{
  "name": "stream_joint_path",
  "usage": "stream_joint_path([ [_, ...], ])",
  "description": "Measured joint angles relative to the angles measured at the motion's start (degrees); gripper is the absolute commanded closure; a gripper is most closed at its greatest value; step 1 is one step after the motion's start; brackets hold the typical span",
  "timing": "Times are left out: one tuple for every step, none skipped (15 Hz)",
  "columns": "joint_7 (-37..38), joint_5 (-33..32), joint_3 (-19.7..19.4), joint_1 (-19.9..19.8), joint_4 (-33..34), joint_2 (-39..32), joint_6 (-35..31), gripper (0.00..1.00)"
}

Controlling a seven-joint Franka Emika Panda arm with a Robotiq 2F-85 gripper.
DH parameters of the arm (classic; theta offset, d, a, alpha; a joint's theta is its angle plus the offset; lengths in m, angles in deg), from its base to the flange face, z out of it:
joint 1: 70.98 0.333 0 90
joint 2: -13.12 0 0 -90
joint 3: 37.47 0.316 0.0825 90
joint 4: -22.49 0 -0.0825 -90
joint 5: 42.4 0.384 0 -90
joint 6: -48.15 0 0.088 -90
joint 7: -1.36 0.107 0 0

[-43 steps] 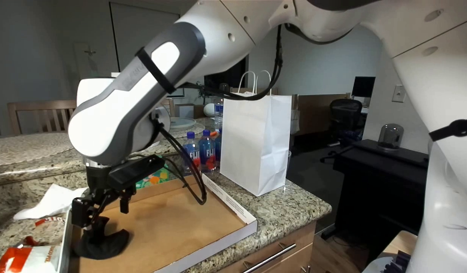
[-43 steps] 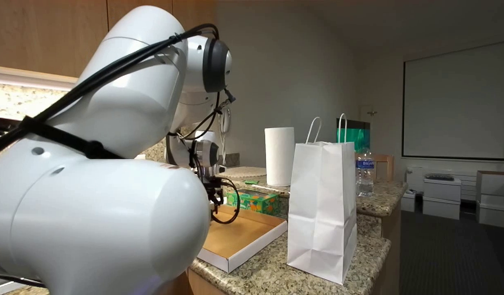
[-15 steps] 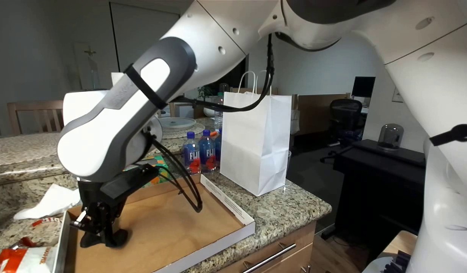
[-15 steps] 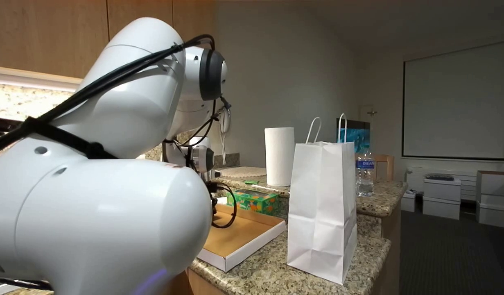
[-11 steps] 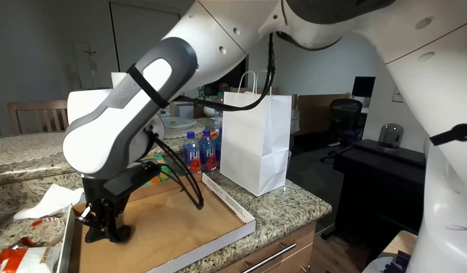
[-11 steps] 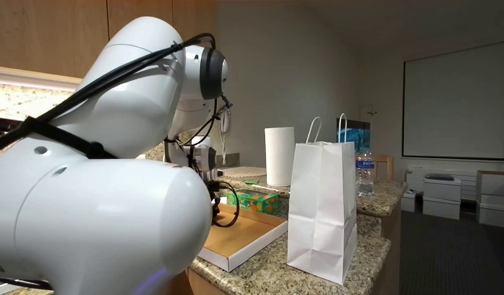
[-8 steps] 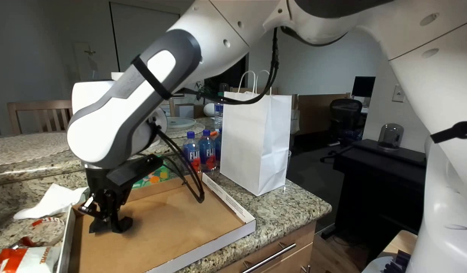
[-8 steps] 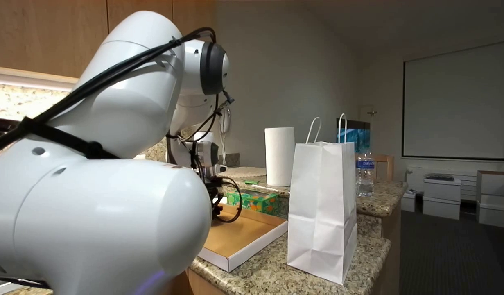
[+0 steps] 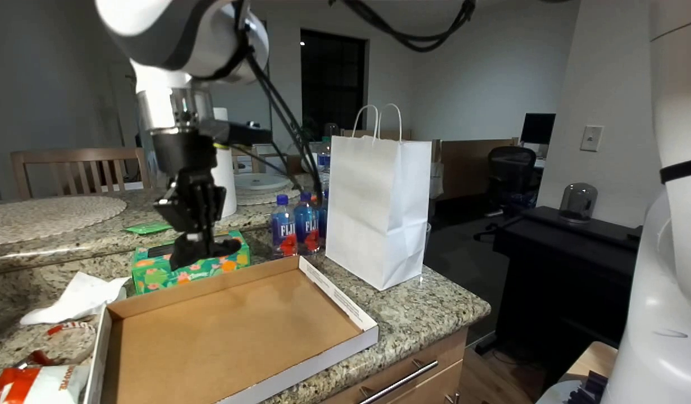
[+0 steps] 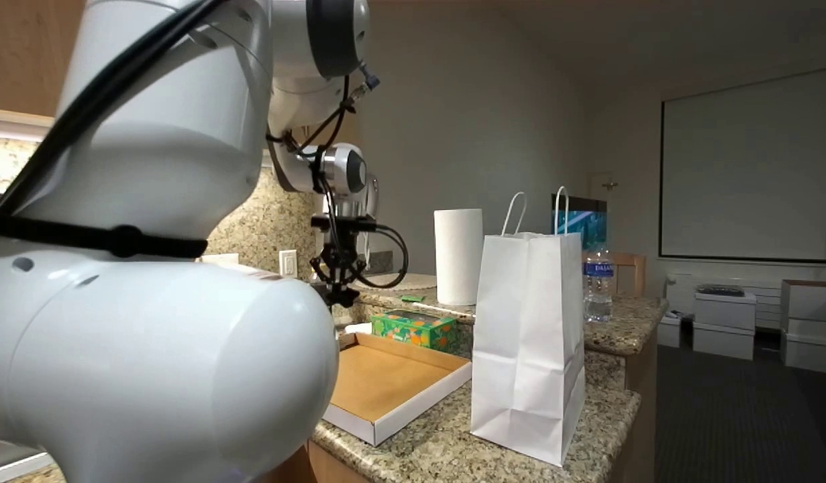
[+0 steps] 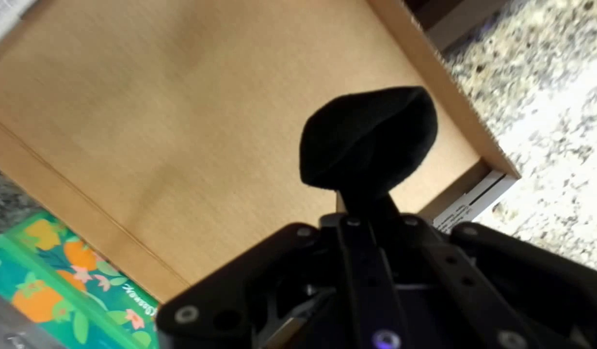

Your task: Pick up the socks and put them in the paper bag

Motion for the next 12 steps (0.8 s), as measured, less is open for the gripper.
stream_joint_path([
  [-0.7,-0.1,-0.3,-0.7,0.9,2.3,4.3,0.93],
  [-1.2,-0.3,-0.8,-1.4,2.0,4.4,7.9,0.93],
  [-1.8,-0.3,-1.4,-2.2,3.1,6.4,10.8,0.93],
  [-2.5,-0.3,-2.2,-3.1,4.1,8.2,13.1,0.93],
  [-3.3,-0.3,-3.1,-4.1,5.1,10.1,14.7,0.93],
  [-4.1,-0.3,-4.1,-5.1,6.0,12.0,15.6,0.93],
  [-5.0,-0.2,-5.1,-6.2,6.7,13.7,16.1,0.93],
  [-5.8,-0.2,-6.3,-7.3,7.3,15.4,16.2,0.93],
  [-6.7,-0.2,-7.6,-8.4,7.7,17.1,16.2,0.93],
  [-7.5,-0.1,-9.0,-9.5,8.0,18.5,16.2,0.93],
  [-8.3,0.1,-10.4,-10.6,8.2,19.8,16.2,0.93],
  [-9.1,0.1,-11.8,-11.6,8.3,20.8,16.2,0.93],
])
